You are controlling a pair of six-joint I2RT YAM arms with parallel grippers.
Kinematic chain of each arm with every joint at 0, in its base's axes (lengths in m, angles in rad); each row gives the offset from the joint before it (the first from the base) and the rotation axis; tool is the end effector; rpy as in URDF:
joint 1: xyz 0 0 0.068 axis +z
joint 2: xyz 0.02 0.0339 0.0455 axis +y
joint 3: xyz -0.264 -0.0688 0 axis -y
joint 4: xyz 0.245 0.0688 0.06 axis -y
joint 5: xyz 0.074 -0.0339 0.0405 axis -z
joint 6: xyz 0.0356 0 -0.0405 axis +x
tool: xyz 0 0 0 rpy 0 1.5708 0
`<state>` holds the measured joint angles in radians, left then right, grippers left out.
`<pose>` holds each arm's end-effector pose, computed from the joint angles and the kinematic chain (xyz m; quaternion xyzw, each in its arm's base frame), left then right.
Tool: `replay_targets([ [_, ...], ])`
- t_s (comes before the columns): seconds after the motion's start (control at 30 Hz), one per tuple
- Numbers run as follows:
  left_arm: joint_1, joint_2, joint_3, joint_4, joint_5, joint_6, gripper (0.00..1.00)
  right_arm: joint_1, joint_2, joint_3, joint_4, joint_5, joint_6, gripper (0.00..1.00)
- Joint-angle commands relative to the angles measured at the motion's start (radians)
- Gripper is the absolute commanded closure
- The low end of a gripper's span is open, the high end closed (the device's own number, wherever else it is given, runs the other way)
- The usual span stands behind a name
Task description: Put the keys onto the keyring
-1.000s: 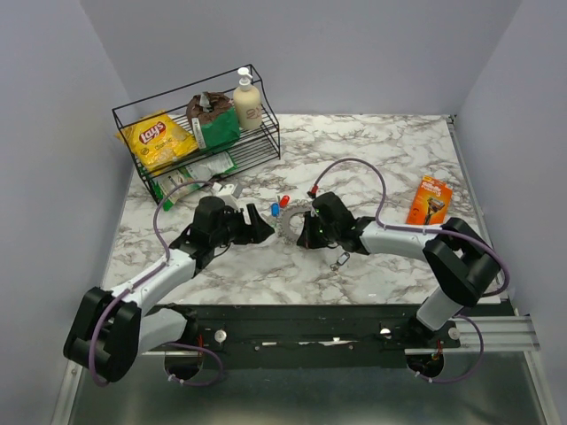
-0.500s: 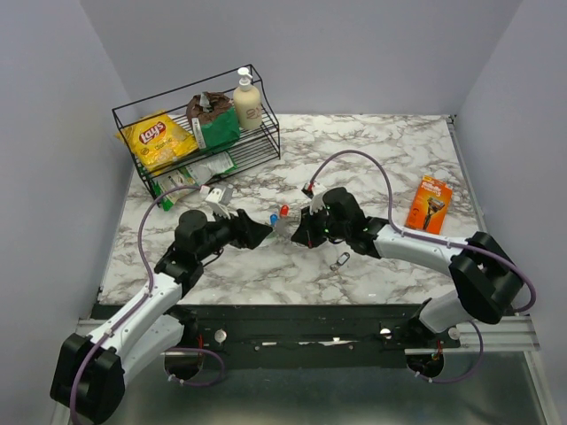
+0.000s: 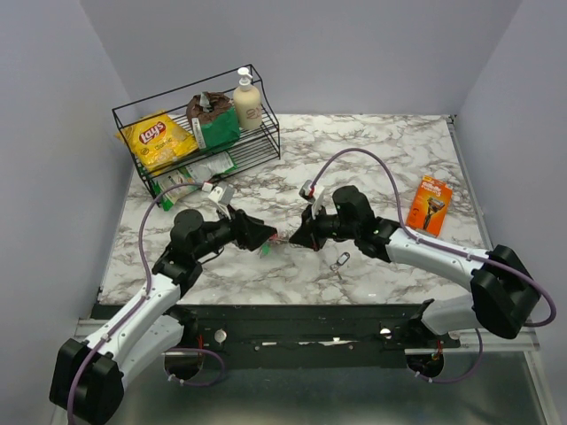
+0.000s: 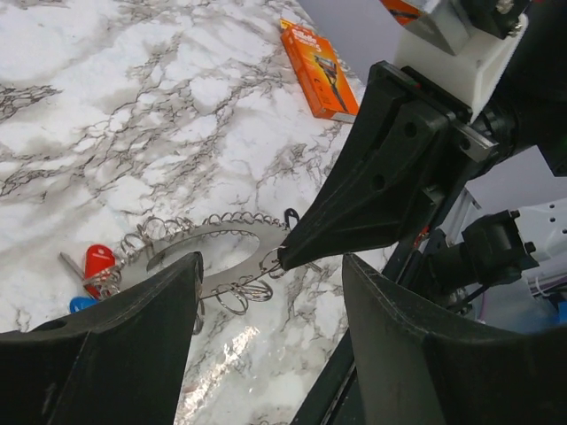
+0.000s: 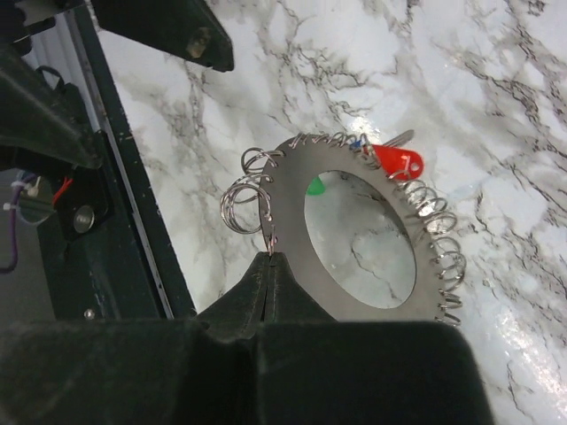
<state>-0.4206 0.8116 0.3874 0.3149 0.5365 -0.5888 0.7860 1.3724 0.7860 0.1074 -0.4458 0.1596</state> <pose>0.1662 -0.0943 0.2474 0.1160 0.7304 -0.4840 0.4679 0.2007 0.2227 0.2378 -0.3660 0.7576 0.3988 0.3648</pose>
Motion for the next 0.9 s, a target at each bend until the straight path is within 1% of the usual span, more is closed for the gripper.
replay_targets([
  [0.0, 0.002, -0.022, 0.103, -0.114, 0.013, 0.029, 0.28, 0.012, -0.053, 0.032, -0.018, -0.094, -0.061, 0.99],
  [0.2, 0.002, 0.014, 0.226, -0.2, 0.101, 0.044, 0.29, 0.012, -0.093, 0.061, -0.043, -0.157, -0.08, 0.99],
  [0.33, 0.002, 0.032, 0.301, -0.295, 0.14, 0.095, 0.3, 0.013, -0.119, 0.073, -0.072, -0.191, -0.106, 0.99],
  [0.4, 0.002, 0.047, 0.341, -0.313, 0.177, 0.124, 0.31, 0.012, -0.133, 0.078, -0.08, -0.202, -0.117, 0.99],
  [0.43, 0.0, 0.054, 0.358, -0.362, 0.209, 0.135, 0.31, 0.013, -0.145, 0.078, -0.083, -0.214, -0.12, 0.99],
  [0.5, -0.003, 0.064, 0.413, -0.419, 0.226, 0.197, 0.31, 0.013, -0.157, 0.081, -0.081, -0.225, -0.124, 0.99],
  [0.53, -0.003, 0.066, 0.432, -0.483, 0.233, 0.228, 0.32, 0.013, -0.164, 0.085, -0.081, -0.238, -0.127, 0.99],
  [0.63, -0.009, 0.072, 0.49, -0.591, 0.249, 0.325, 0.32, 0.013, -0.177, 0.101, -0.081, -0.264, -0.127, 0.99],
  [0.73, -0.009, 0.083, 0.528, -0.654, 0.283, 0.392, 0.34, 0.013, -0.191, 0.108, -0.083, -0.289, -0.129, 0.99],
  [0.87, -0.02, 0.106, 0.548, -0.674, 0.341, 0.432, 0.37, 0.013, -0.22, 0.117, -0.075, -0.3, -0.114, 0.99],
])
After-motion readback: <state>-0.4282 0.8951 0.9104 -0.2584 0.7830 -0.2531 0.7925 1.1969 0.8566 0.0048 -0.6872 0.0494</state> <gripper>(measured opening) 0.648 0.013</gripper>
